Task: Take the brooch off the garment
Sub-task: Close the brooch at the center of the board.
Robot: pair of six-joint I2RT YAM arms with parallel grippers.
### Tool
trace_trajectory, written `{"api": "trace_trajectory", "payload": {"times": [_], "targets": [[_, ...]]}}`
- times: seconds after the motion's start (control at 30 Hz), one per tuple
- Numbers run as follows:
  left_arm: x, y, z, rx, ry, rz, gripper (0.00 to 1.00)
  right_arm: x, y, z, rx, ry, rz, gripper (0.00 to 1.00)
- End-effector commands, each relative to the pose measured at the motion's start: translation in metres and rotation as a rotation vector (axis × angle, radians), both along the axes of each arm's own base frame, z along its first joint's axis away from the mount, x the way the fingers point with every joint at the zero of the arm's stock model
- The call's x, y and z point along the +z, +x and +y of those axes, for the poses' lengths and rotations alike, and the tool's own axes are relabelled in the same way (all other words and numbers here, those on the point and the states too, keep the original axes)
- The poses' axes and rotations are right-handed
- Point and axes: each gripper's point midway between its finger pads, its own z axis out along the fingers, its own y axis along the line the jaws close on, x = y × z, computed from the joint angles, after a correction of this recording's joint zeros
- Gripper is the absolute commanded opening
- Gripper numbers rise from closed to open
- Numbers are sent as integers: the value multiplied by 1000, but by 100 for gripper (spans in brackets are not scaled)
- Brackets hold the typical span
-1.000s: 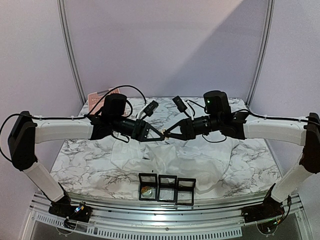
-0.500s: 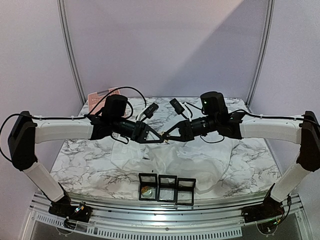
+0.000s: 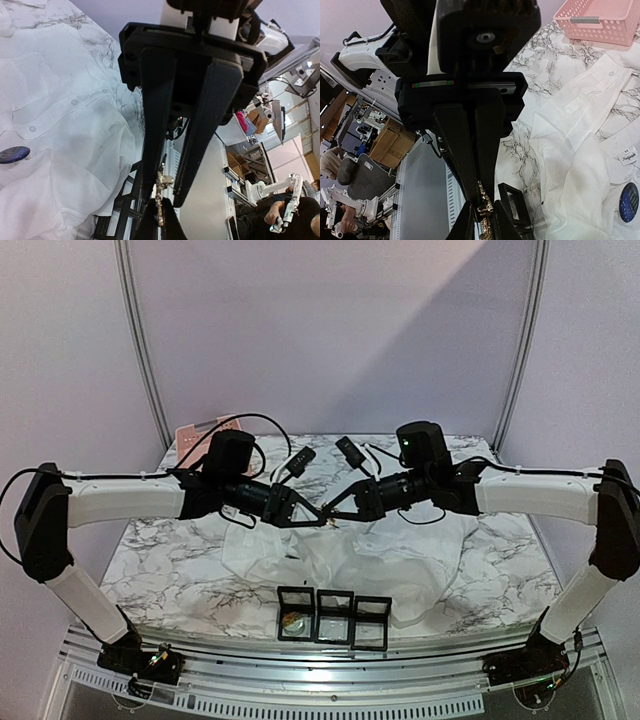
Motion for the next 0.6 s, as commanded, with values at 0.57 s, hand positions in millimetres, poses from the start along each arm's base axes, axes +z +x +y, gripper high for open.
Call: {"api": "trace_trajectory", "payload": {"times": [0.57], "targets": [[51,-5,4,-7,-106,-160,0,-53,61,-37,-425,-250,0,0]]}}
